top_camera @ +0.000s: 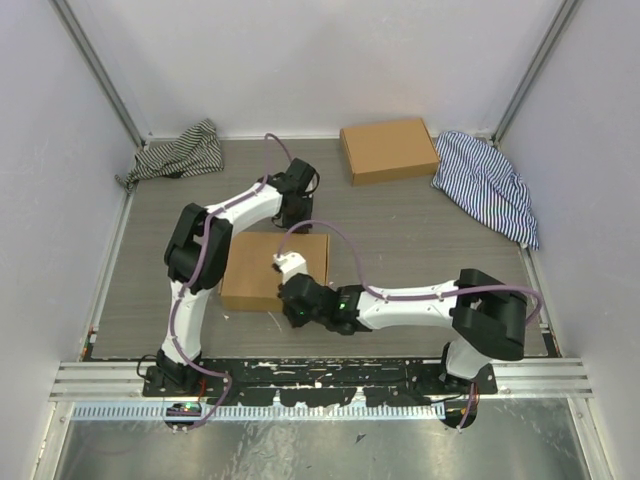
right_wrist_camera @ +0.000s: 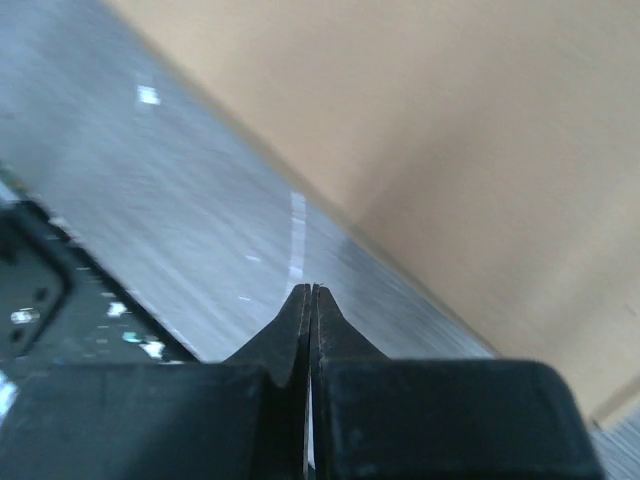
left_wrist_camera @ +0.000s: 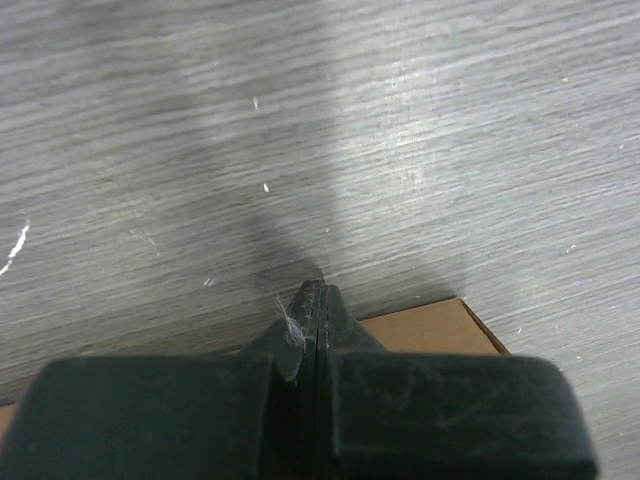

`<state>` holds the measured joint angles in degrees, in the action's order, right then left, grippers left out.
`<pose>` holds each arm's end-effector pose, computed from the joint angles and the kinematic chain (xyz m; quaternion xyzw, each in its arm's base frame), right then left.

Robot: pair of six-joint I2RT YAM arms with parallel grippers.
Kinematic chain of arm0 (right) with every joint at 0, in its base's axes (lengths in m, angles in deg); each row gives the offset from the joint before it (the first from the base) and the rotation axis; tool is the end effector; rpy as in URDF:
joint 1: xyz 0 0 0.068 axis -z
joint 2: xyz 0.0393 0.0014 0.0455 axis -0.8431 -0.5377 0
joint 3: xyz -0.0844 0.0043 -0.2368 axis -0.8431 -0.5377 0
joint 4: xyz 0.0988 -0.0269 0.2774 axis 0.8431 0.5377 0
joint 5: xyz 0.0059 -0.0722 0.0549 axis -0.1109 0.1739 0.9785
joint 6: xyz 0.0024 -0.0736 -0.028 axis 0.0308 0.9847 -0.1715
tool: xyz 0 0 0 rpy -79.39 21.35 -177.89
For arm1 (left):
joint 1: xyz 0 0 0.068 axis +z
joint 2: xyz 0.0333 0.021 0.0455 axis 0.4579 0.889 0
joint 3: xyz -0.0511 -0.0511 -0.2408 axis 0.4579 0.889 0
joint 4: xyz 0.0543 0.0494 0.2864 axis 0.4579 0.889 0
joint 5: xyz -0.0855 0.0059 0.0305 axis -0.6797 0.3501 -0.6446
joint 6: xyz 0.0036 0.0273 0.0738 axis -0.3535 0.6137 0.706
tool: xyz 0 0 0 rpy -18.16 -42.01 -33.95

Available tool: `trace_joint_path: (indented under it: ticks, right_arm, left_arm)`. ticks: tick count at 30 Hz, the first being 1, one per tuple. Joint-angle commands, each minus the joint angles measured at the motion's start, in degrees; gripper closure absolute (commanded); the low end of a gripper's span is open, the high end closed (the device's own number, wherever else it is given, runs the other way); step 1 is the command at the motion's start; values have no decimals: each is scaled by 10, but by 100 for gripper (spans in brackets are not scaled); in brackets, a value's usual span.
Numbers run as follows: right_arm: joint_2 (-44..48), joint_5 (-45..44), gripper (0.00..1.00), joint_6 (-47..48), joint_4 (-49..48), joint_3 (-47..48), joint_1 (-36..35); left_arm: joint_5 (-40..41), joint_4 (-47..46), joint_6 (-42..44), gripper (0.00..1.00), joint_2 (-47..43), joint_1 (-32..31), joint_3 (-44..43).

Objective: Fold the paper box

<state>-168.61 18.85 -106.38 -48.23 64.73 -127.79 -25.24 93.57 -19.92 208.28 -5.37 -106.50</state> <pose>0.1420 0.3454 0.1189 -0.2559 0.8767 0.2268 0.3383 0.4093 -0.2658 0.1030 0.0673 0.9741 -0.1238 0.1767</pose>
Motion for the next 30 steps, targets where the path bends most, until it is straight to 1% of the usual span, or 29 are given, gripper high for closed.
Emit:
trace_joint_path:
  ticks: [1, 4, 7, 10, 13, 17, 22, 26, 30]
  right_arm:
    - [-41, 19, 99, 46, -6, 75, -34]
    - [-88, 41, 99, 42, -17, 98, -35]
    - [-136, 38, 99, 40, -22, 123, -35]
    - [-173, 0, 99, 31, -16, 143, -34]
    - [-189, -35, 99, 23, 5, 162, -33]
    - [-177, -45, 99, 24, 10, 160, -34]
    - [-151, -93, 99, 23, 36, 146, -32]
    - [-119, -84, 99, 37, 39, 130, -32]
    - [-75, -59, 99, 55, 42, 111, -39]
  left_arm:
    - [-15, 13, 1, 100, -6, 2, 18]
    - [-11, 14, 3, 100, -18, 6, 33]
    - [-8, 8, 2, 99, -39, 16, 54]
    - [-8, 6, 2, 98, -57, 27, 67]
    - [-8, 13, 5, 97, -68, 28, 67]
    - [4, 13, 3, 90, -93, 28, 71]
    - [53, 23, 0, 73, -141, 30, 70]
    - [83, 39, 6, 64, -187, 32, 69]
    - [95, 69, 10, 63, -225, 38, 65]
